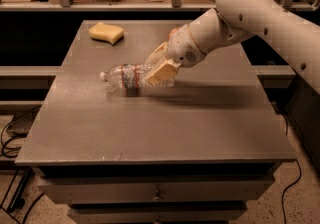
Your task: Pick water bottle
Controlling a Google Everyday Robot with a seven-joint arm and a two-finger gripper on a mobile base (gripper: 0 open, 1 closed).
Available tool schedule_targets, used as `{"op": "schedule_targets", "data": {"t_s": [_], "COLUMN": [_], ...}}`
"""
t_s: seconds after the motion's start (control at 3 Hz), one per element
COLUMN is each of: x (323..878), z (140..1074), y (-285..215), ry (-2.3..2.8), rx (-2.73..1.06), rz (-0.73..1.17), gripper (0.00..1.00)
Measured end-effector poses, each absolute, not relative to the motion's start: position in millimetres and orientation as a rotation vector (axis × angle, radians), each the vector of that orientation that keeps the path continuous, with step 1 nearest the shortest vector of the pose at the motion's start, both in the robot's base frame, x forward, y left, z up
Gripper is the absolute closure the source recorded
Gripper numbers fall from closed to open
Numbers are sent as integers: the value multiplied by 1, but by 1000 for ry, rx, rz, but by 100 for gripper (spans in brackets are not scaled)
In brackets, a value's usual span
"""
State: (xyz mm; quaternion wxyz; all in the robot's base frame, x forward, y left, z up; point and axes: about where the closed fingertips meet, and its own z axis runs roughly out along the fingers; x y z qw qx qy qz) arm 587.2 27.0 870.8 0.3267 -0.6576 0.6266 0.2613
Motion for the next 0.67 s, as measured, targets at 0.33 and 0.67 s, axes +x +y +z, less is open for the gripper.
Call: {"op": "schedule_targets", "data": {"t_s": [0.33,0.67], "x": [589,591], "z": [901,967], "y": [26,13], "ry": [1578,1477], "rx": [-1701,-1698], "rz": [662,553], "gripper": [100,100]}}
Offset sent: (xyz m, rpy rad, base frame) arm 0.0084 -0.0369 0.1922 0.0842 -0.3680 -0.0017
